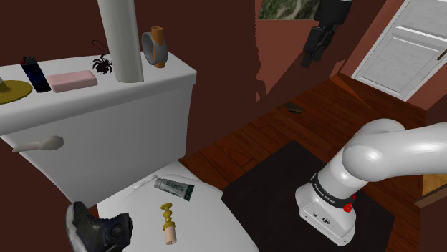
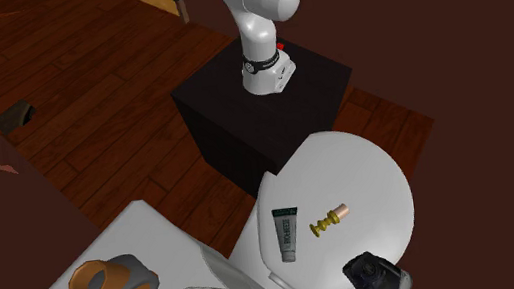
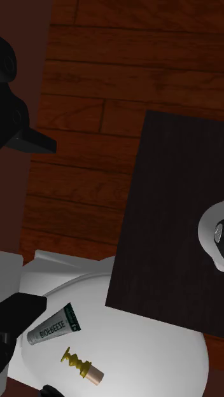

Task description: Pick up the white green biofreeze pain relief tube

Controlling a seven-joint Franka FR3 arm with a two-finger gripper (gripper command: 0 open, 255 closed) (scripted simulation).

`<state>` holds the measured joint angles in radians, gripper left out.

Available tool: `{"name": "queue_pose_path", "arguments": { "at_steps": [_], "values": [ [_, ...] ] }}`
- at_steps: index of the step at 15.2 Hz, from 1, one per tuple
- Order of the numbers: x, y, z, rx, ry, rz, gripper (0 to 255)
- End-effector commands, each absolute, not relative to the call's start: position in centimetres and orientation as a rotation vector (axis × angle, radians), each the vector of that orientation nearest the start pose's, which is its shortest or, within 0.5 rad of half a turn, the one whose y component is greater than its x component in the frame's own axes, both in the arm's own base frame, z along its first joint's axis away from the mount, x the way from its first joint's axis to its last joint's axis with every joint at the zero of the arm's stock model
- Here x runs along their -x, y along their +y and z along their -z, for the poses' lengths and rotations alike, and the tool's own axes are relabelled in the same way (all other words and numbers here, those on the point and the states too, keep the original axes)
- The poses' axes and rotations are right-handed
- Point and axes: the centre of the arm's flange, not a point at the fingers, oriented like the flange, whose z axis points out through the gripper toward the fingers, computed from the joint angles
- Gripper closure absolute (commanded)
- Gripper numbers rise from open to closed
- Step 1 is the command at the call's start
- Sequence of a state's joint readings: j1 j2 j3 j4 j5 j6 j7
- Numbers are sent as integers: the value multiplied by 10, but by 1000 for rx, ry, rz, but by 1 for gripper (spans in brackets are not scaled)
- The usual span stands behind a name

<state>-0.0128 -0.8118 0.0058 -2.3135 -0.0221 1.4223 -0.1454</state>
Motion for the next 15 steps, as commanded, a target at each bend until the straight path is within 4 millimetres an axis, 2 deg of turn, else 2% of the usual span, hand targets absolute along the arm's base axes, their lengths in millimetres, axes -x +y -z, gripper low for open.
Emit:
{"name": "queue_pose_path", "arguments": {
  "at_steps": [1, 15],
  "values": [
    [-284, -4, -606, 3152, -212, -128, 0],
    [-319, 84, -455, 3076, -480, -12, 0]
  ]
}}
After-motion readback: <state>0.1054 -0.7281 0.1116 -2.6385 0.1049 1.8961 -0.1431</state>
